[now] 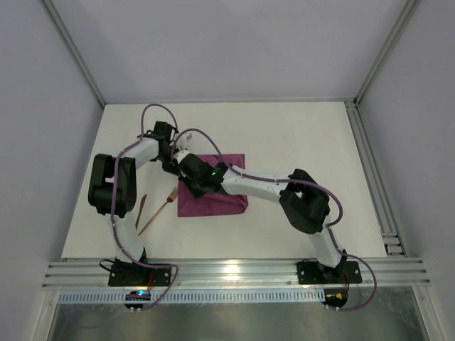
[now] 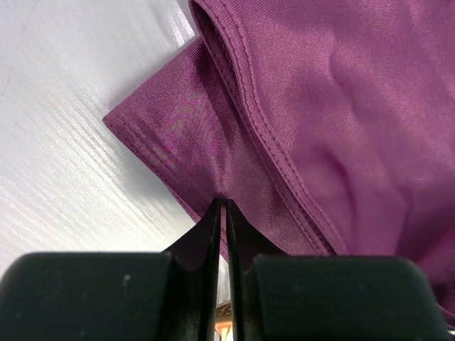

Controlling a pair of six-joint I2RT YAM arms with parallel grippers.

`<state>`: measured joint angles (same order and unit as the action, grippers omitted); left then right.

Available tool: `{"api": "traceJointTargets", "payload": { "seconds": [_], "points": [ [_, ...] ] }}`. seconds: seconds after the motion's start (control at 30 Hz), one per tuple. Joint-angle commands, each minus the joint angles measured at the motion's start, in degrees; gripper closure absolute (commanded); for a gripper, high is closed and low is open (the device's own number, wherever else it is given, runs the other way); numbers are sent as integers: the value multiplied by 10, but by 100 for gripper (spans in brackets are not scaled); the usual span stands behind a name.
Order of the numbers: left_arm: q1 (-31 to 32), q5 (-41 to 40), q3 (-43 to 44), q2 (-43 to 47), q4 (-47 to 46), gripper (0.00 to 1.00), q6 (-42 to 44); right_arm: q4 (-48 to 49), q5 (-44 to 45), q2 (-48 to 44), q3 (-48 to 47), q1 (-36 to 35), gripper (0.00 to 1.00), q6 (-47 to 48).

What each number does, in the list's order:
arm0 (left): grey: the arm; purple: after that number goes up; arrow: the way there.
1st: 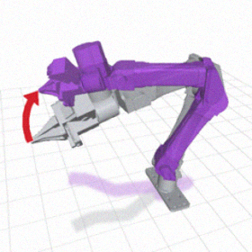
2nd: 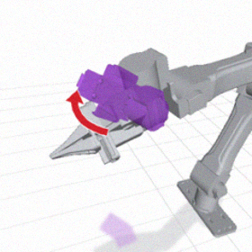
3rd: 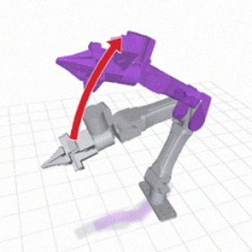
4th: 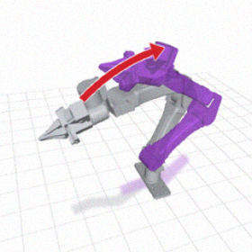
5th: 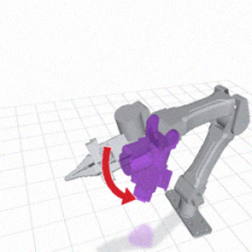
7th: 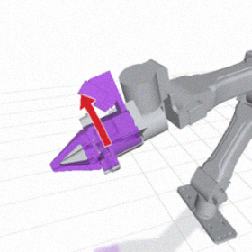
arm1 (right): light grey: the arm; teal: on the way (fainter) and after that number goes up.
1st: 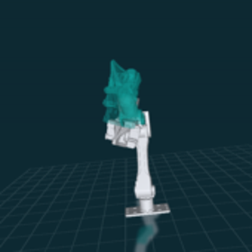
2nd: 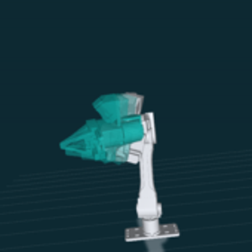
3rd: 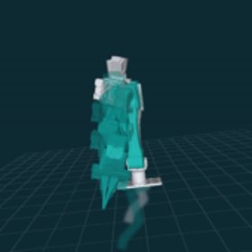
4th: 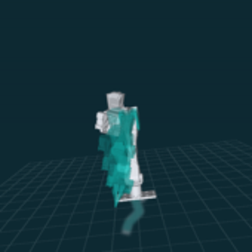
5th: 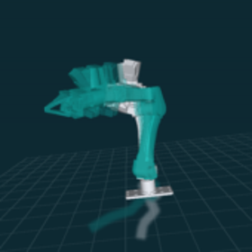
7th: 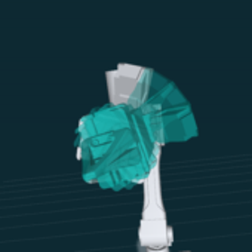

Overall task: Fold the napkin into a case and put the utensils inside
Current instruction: Fold the rectangle-folded napkin at the center of the board.

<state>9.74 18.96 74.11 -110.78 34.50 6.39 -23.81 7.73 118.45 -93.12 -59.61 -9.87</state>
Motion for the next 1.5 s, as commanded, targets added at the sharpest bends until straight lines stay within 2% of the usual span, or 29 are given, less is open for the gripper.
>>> {"api": "traceJointTargets", "payload": {
  "seconds": [0.0,0.47,0.63,0.93,1.0,1.07,1.1,1.17,1.2,1.37,1.47],
  "points": [
    [-5,14,-5,0,-10,94,-1,33,-24,0,-22,-3,97,-29],
    [-7,18,-6,0,-11,97,-1,116,-33,-55,64,-24,97,-23],
    [-9,19,-5,5,-10,96,-1,112,-44,-36,48,-24,97,-41],
    [-11,16,-4,16,-8,94,3,103,-12,-7,24,-23,97,-65],
    [-10,12,-3,19,-7,93,3,105,-13,-5,22,-23,92,-69],
    [-11,6,0,23,-3,92,5,105,-17,-1,15,-23,80,-69],
    [-15,0,2,25,-1,91,6,105,-20,0,14,-23,70,-69],
    [-20,-7,6,35,3,89,8,105,-34,0,12,-24,63,-65],
    [-28,-13,9,39,6,88,9,105,-41,0,10,-24,56,-62],
    [-43,-30,22,59,23,82,13,102,-68,-14,12,-28,48,-45],
    [-42,-26,25,72,34,77,15,102,-57,-57,34,-28,45,-37]
  ]
}}
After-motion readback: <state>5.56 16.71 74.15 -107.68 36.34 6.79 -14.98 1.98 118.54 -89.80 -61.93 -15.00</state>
